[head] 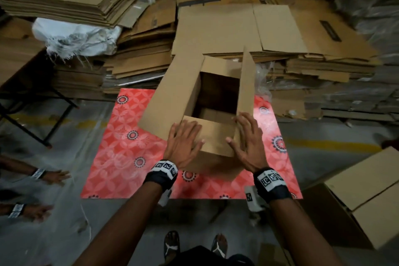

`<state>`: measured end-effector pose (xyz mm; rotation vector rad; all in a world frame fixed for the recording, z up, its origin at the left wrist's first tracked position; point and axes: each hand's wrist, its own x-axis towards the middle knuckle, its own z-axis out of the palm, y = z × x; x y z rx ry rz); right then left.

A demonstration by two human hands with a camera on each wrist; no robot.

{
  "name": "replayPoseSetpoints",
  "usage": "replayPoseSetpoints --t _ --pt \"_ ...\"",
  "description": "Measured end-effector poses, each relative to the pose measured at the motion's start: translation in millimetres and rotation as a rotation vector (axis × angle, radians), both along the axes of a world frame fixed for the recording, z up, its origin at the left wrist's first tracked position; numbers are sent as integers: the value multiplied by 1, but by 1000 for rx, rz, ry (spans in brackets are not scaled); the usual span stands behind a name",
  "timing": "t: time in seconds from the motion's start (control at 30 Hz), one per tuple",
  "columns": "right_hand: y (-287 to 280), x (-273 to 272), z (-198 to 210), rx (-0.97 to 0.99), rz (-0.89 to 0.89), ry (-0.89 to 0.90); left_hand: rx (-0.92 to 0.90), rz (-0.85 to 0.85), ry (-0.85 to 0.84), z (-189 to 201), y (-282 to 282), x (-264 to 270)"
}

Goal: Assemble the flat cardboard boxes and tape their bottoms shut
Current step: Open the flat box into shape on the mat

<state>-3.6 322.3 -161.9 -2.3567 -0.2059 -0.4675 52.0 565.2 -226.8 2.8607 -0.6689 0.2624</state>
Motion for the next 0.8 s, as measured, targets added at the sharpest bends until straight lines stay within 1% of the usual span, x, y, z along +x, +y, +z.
replayPoseSetpoints --t 0.03,0.1,0.13,0.17,0.2,0.27,0.3,0.33,0.4,0.47,0.53,0.6,0.67,0.73,0.8 --pt "-7 -5 7 72 -34 -112 4 -1 -15 -2 3 1" --pt "-27 -17 10 166 -169 -288 7 -15 -36 -3 7 6" --pt "-39 -24 6 159 -262 -328 1 -22 -41 -3 9 10" --pt "-50 -31 1 109 -351 -332 -6 -31 -45 -2 11 14" --pt "-60 -37 -6 18 -417 -309 -12 -41 -50 -2 13 18" --pt "-73 -47 -24 -178 -445 -201 -24 -65 -51 -2 18 24" --pt "-75 -50 -33 -221 -423 -123 -26 -81 -50 -2 20 25" --pt "-76 -52 -43 -219 -397 -45 -25 -97 -51 -2 21 25" --pt "-71 -53 -62 -146 -373 89 -14 -116 -49 -2 20 23" --pt "-62 -54 -77 -38 -375 168 -15 -101 -44 0 15 20" --pt "-54 -53 -85 40 -369 205 -41 -90 -3 6 4 16" --pt "-51 -48 -84 67 -325 230 -56 -145 105 19 -15 13" --pt "-55 -38 -71 35 -193 306 -43 -233 226 31 -39 14" --pt "-63 -24 -53 -91 -51 461 -24 -283 359 40 -63 21" --pt "-66 -8 -35 -274 7 601 12 -275 473 40 -81 28"
